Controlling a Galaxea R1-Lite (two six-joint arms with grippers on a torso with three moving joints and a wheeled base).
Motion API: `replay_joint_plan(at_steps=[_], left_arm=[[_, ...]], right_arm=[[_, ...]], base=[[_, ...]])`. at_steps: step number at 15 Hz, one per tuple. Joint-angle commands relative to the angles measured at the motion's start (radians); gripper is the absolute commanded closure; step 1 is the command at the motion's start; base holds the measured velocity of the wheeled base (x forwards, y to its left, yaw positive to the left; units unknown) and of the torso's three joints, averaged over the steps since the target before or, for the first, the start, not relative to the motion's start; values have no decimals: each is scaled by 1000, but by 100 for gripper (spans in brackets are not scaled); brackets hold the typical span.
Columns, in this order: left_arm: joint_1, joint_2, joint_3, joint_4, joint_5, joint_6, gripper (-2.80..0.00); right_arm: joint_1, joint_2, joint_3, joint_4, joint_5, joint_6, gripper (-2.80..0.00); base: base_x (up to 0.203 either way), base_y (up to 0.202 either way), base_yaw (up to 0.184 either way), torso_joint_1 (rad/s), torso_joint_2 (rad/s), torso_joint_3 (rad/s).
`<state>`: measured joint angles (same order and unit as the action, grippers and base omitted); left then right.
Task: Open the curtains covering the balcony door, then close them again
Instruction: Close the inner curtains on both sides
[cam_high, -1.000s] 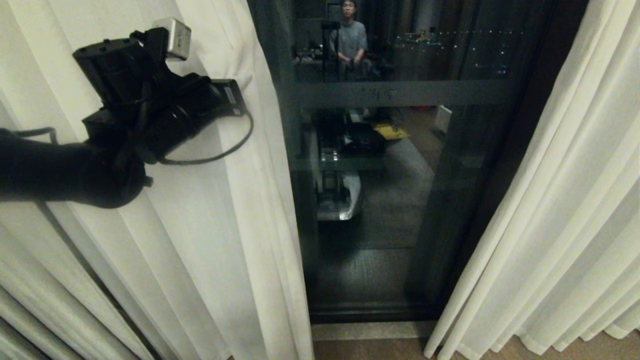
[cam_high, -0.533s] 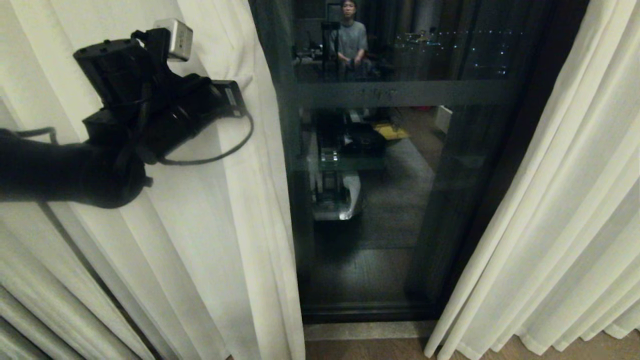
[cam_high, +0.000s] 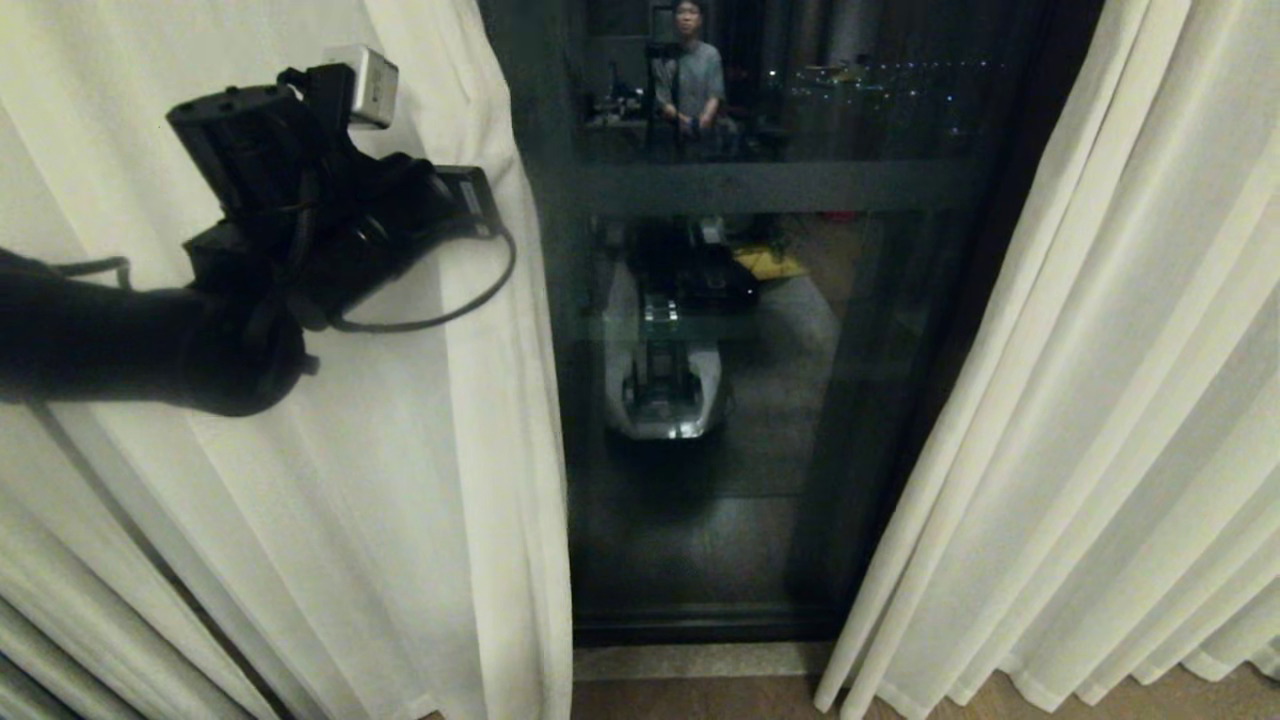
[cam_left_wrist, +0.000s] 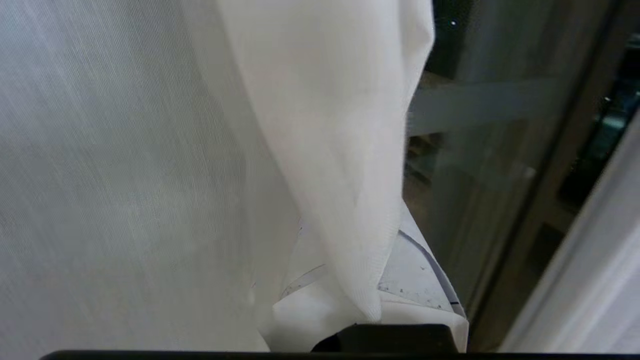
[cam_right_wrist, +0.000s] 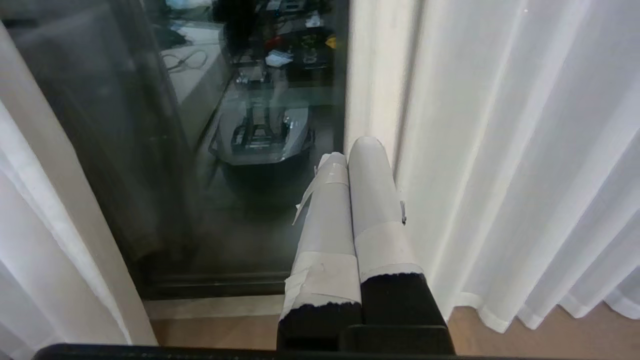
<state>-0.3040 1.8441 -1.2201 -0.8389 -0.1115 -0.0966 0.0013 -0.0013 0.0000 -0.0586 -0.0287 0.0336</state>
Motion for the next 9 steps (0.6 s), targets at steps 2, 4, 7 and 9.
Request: replay_joint_plan(at_steps=[2,4,7,9], left_arm=[[-11,22,-16,-5,0,-2,0],[-15,30,-35,-5,-2,-2,0],[-27,40,-54,-5,-2,-2,0],[-35,40,-55,-5,-2,-2,0]], right_arm=[[0,1,0,-1,0,0,0],[0,1,0,-1,0,0,0],[0,1,0,-1,0,0,0],[0,1,0,-1,0,0,0]], base=[[0,-185,5,2,3,0],[0,-185,5,3,4,1],[0,-180,5,4,3,4],[0,-186,6,2,3,4]])
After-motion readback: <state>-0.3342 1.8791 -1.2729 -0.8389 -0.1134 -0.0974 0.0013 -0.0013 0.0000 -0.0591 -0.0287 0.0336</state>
